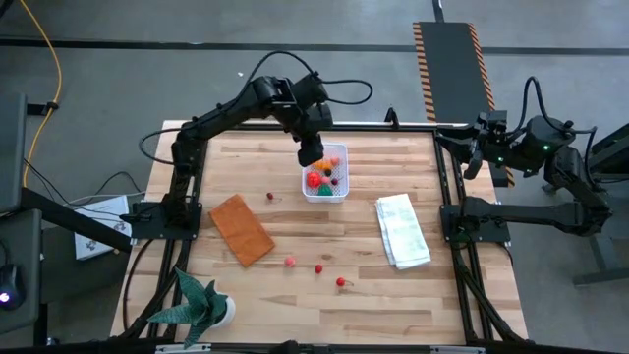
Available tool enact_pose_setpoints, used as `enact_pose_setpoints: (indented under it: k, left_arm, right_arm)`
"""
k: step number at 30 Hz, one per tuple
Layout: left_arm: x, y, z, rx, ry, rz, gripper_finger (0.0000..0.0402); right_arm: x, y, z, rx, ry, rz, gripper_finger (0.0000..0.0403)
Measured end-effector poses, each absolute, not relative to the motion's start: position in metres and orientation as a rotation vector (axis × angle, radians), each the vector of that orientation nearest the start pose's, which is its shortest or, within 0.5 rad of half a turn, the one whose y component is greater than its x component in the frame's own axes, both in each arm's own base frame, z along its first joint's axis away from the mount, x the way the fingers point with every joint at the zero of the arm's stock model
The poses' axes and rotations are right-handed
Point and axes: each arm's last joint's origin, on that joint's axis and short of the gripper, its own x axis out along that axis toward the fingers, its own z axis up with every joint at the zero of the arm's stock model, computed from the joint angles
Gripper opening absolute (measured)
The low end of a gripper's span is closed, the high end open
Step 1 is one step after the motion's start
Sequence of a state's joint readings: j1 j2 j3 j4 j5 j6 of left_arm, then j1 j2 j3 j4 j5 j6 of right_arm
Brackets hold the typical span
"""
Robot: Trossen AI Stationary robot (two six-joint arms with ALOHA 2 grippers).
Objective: Pick and placing Produce into tupperware
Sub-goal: Put the red cherry into the white bin
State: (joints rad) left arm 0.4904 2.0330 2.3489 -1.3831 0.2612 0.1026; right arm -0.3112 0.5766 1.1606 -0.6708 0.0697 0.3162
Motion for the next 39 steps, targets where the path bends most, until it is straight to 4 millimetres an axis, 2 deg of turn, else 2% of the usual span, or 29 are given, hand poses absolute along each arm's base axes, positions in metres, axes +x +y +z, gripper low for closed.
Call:
enact_pose_setpoints:
  k: [5, 10, 19, 26, 30, 33, 36, 39]
  left_arm:
    - [0.334, 0.169, 0.408, -0.303, 0.995, 0.142, 0.0001]
    - [0.308, 0.156, 0.436, -0.280, 0.939, 0.152, 0.0000]
    - [0.251, 0.126, 0.479, -0.273, 0.876, 0.192, 0.0000]
    - [0.205, 0.101, 0.503, -0.262, 0.795, 0.206, 0.0000]
    - [0.178, 0.089, 0.503, -0.271, 0.789, 0.283, 0.0000]
    - [0.159, 0.080, 0.495, -0.294, 0.774, 0.333, 0.0000]
    - [0.144, 0.072, 0.481, -0.328, 0.709, 0.354, 0.0000]
    - [0.131, 0.064, 0.459, -0.380, 0.643, 0.355, 0.0000]
  right_arm:
    - [0.062, -0.022, 0.424, 0.323, 0.025, -0.392, 0.0144]
    - [0.062, -0.022, 0.424, 0.327, 0.024, -0.392, 0.0144]
    - [0.062, -0.022, 0.424, 0.350, 0.020, -0.392, 0.0144]
    - [0.064, -0.023, 0.424, 0.368, 0.020, -0.393, 0.0144]
    - [0.068, -0.024, 0.424, 0.373, 0.032, -0.396, 0.0144]
    - [0.073, -0.026, 0.423, 0.379, 0.048, -0.399, 0.0144]
    - [0.079, -0.028, 0.421, 0.386, 0.067, -0.402, 0.0144]
    - [0.084, -0.029, 0.420, 0.399, 0.082, -0.400, 0.0144]
